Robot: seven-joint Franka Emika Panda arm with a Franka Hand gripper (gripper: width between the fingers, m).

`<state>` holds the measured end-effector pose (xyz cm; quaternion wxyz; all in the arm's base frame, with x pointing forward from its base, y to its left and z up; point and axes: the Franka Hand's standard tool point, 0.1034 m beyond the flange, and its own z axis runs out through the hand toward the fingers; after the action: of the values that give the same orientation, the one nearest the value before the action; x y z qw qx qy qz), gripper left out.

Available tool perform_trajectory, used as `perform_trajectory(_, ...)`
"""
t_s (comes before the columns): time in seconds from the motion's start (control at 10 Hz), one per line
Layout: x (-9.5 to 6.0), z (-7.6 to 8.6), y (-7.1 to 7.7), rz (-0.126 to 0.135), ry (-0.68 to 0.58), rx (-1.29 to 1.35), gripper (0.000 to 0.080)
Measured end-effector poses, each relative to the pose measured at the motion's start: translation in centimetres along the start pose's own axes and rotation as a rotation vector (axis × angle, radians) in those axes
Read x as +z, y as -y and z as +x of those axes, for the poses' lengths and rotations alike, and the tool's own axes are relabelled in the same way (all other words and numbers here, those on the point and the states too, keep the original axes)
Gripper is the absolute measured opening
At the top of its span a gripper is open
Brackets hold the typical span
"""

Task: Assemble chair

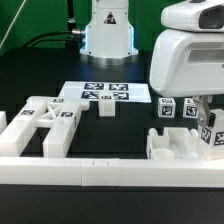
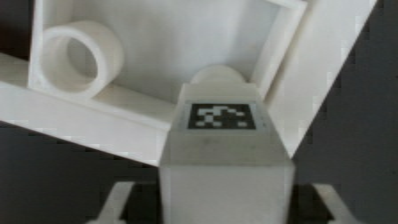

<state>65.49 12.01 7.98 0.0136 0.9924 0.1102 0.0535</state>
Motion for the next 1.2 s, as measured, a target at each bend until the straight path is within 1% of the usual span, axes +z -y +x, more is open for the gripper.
perform_trajectory(0.3, 0.07, -0.04, -0.14, 0.029, -0.018, 0.383, 0.0288)
perform_trajectory(0.5, 0.1, -0.12, -0.17, 0.025, -0.022, 0.571, 0.0288)
perform_trajectory(1.0, 0.13, -0.21, -0.46, 0.032, -0.015, 0.832, 0.0288)
perform_trajectory(1.2, 0.14, -0.62, -0.45, 0.063, 0.002, 1.137, 0.0288)
